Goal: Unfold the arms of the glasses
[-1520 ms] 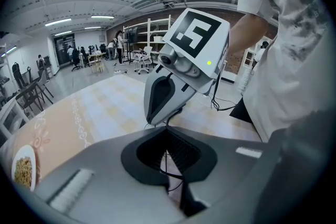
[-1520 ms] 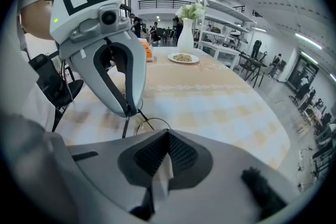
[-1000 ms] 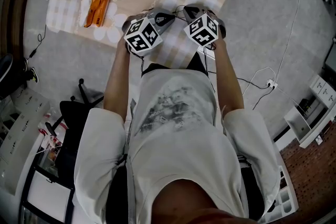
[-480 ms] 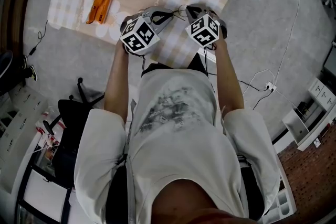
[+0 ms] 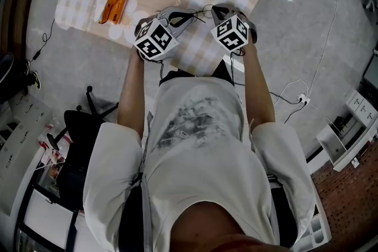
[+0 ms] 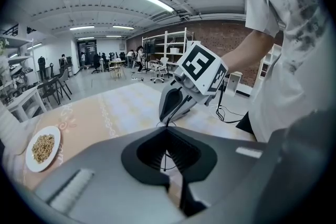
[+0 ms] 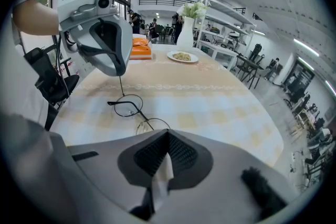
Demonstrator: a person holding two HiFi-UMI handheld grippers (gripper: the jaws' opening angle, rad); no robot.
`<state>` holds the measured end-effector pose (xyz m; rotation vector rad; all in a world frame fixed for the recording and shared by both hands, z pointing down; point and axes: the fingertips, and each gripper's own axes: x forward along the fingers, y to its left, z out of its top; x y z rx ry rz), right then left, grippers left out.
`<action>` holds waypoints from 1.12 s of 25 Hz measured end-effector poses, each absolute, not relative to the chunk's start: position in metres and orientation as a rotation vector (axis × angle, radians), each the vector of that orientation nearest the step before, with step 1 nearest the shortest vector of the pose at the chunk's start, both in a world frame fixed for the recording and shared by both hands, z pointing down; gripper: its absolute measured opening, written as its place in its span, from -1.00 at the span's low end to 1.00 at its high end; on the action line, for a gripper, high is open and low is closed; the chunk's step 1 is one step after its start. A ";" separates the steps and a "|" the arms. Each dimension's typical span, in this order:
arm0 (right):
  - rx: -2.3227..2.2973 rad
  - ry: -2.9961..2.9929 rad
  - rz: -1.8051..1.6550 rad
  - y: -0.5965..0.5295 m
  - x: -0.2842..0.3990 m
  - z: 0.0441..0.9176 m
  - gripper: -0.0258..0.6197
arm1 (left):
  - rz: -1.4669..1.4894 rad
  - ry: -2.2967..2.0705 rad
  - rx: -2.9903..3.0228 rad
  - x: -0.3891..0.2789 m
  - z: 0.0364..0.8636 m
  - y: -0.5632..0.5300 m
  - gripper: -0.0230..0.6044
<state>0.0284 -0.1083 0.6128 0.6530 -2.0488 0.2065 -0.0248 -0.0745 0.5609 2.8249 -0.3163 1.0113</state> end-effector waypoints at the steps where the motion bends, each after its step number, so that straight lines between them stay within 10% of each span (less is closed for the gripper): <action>1: 0.653 -2.048 0.206 -0.108 0.028 0.613 -0.87 | 1.008 -0.322 2.825 -0.025 0.560 -0.074 -0.91; 28: 0.674 -2.052 0.201 -0.108 0.029 0.613 -0.87 | 0.865 -0.496 2.779 -0.046 0.556 -0.082 -0.91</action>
